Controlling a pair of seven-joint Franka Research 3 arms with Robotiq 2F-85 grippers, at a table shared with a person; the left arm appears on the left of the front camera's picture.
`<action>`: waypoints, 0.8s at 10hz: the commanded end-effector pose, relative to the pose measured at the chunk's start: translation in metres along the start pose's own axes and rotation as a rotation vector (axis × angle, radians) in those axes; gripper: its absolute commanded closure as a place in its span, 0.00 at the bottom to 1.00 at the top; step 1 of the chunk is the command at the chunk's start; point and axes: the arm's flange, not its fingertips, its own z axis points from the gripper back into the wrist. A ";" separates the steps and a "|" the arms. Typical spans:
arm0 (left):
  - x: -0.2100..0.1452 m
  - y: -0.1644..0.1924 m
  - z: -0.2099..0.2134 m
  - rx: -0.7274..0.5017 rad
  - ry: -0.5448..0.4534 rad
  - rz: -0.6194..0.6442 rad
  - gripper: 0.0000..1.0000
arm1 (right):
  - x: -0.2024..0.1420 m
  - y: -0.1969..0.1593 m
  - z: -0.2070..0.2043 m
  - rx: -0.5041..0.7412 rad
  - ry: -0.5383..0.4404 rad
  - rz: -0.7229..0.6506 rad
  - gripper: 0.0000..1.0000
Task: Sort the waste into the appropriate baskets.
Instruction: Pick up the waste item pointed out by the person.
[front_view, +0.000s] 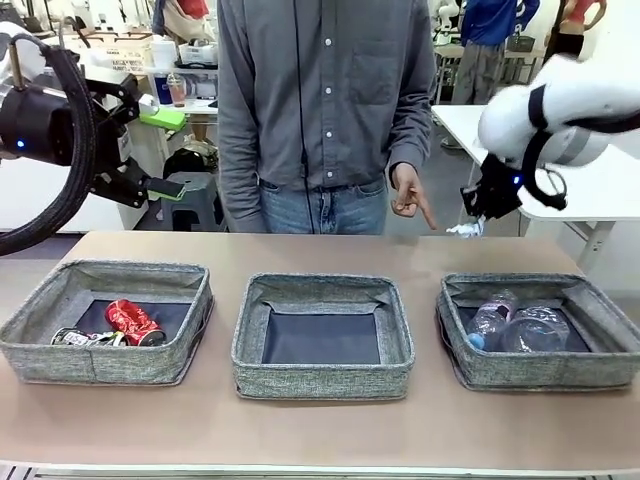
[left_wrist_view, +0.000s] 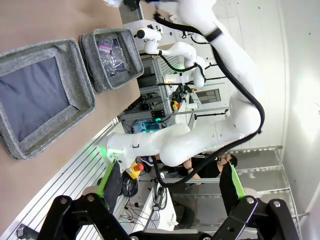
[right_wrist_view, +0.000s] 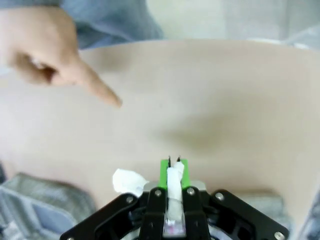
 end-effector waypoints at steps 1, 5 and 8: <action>-0.001 0.000 -0.001 -0.012 0.001 -0.023 0.00 | -0.027 0.022 0.083 -0.123 0.097 -0.121 1.00; -0.001 0.000 -0.001 -0.012 0.001 -0.023 0.00 | -0.090 0.088 0.186 -0.417 0.088 -0.203 1.00; -0.001 0.000 -0.001 -0.012 0.001 -0.023 0.00 | -0.104 0.091 0.200 -0.386 0.068 -0.182 1.00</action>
